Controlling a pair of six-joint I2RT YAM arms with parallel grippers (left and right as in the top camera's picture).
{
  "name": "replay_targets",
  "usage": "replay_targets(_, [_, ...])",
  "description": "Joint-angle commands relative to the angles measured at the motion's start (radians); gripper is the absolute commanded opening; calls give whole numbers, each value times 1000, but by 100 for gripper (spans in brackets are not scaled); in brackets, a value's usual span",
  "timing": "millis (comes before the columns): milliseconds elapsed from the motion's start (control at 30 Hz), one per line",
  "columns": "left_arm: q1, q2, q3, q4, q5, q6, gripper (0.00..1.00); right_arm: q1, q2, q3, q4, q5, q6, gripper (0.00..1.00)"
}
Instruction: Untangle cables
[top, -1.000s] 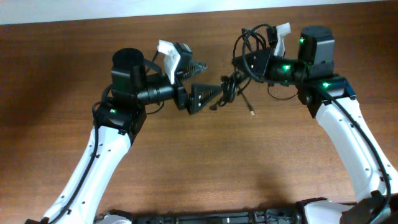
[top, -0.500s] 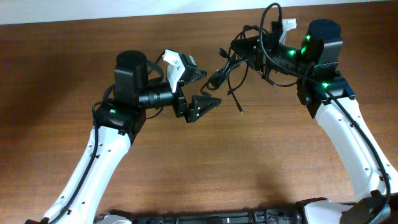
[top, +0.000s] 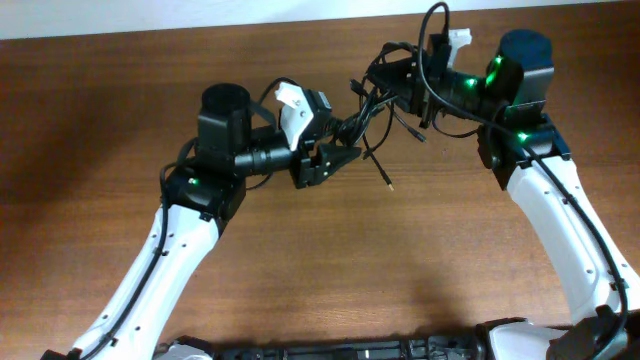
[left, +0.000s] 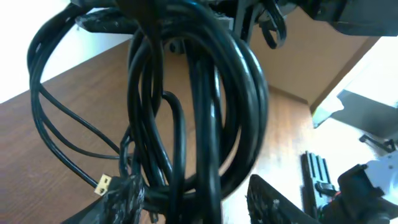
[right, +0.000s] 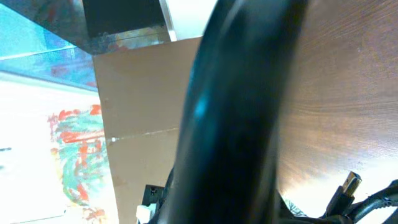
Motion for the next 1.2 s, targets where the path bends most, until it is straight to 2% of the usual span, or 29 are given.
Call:
replay_targets(0, [-11, -15, 6, 14, -81, 5, 17, 0, 0, 7, 10, -26, 5, 4])
replay_targets(33, [-11, -15, 6, 14, -84, 5, 5, 0, 0, 7, 10, -26, 5, 4])
replay_targets(67, [-11, -15, 6, 16, -84, 5, 0, 0, 0, 7, 10, -26, 5, 4])
replay_targets(200, [-11, -15, 6, 16, -84, 4, 0, -2, 0, 7, 10, -10, 4, 4])
replay_targets(233, [-11, -15, 6, 16, -84, 5, 0, -2, 0, 7, 10, 9, -12, 8])
replay_targets(300, [-11, -15, 6, 17, -84, 5, 0, -2, 0, 7, 10, 52, -97, 51])
replay_targets(333, [-11, -15, 6, 16, -85, 5, 0, -2, 0, 7, 5, 72, -153, 65])
replay_targets(367, [-11, -15, 6, 16, -85, 5, 0, -2, 0, 7, -12, 109, -239, 78])
replay_targets(433, [-11, -16, 6, 4, -168, 1, 0, -2, 0, 7, -105, 183, -380, 87])
replay_targets(600, [-11, -15, 6, -51, -413, -32, 0, -2, 0, 7, -269, 230, -550, 90])
replay_targets(700, [-11, -15, 6, -43, -417, -29, 0, -1, 0, 7, -257, 77, -686, 90])
replay_targets(833, [-23, -15, 6, -38, -386, -28, 0, 1, 0, 7, -132, -132, -794, 90])
replay_targets(1100, [-117, -15, 6, 93, -372, -28, 0, 59, 0, 7, -109, -150, -863, 89])
replay_targets(1167, [-117, -15, 6, 90, -373, -28, 0, 58, 0, 7, -109, -149, -863, 79])
